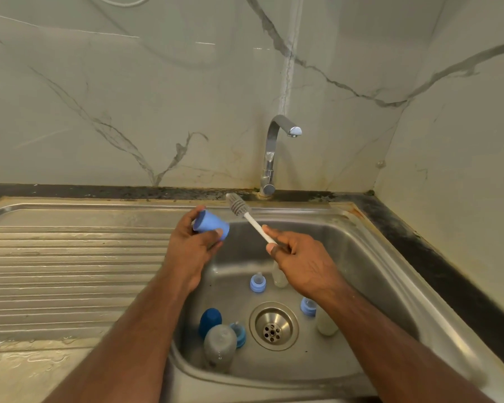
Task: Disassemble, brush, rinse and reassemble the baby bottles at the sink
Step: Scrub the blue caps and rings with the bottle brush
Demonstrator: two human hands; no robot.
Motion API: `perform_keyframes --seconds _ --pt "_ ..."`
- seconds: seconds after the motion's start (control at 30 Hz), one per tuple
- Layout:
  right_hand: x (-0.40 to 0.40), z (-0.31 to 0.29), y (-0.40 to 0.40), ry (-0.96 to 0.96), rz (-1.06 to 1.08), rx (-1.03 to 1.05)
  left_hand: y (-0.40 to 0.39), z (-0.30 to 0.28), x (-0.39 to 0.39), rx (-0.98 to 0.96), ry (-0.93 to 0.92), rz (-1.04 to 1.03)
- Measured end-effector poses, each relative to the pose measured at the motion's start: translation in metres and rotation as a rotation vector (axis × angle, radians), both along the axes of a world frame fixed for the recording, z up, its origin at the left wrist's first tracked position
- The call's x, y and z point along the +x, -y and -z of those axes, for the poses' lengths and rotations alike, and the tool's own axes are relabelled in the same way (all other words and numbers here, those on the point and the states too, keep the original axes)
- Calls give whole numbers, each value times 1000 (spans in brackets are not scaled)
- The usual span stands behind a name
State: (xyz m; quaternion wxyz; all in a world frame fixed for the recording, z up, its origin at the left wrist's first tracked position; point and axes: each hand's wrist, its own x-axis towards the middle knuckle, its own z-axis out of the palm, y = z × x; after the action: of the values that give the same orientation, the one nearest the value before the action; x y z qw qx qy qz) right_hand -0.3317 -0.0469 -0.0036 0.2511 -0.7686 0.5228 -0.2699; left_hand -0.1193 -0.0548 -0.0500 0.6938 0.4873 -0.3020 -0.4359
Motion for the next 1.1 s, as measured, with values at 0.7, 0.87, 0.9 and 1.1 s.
perform_keyframes --seconds 0.7,0.87,0.9,1.1 --pt "-13 -15 3 -425 -145 11 -3 8 -1 -75 1166 84" --pt "-9 -10 -1 -551 -27 -55 0 8 -5 -126 1178 90" --pt "-5 -8 -2 -553 -51 -37 -1 9 -5 -128 1180 95" --pt "-29 -20 7 -135 -145 294 -6 4 -6 -49 1203 89"
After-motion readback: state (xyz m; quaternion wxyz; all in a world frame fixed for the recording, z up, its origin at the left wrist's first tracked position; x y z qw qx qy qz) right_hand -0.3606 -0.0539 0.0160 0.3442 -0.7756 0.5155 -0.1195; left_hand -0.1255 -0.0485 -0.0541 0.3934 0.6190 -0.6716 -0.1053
